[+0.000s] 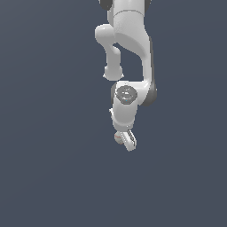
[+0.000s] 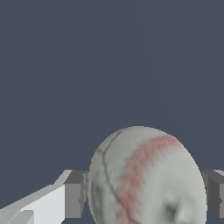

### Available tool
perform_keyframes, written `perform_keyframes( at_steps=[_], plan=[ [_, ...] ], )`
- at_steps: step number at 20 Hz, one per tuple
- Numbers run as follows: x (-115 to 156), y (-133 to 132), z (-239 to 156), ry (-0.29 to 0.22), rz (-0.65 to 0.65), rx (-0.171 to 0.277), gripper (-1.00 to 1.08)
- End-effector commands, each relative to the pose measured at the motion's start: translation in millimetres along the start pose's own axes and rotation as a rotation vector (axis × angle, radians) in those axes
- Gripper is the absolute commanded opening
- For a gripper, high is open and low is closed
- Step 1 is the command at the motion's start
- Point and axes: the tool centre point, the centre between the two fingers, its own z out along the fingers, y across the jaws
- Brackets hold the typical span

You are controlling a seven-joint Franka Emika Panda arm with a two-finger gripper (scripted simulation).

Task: Pick up the object and move it to a goal position.

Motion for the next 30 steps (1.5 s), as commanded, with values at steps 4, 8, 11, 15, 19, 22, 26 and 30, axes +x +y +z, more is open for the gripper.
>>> perform_keyframes(
  at_steps=[4, 8, 11, 15, 19, 22, 26, 30],
  plan=[
    [41, 31, -36, 0.0, 0.002, 0.003, -1.0],
    [76, 58, -65, -0.001, 0.002, 0.004, -1.0],
    [102, 77, -87, -0.001, 0.002, 0.004, -1.0],
    [137, 103, -116, -0.001, 0.002, 0.004, -1.0],
    [171, 127, -145, -0.001, 0.003, 0.003, -1.0],
    [196, 144, -166, 0.0, 0.003, 0.003, -1.0],
    [220, 159, -185, 0.001, 0.002, 0.003, -1.0],
    [233, 167, -196, 0.002, 0.002, 0.002, -1.0]
  ],
)
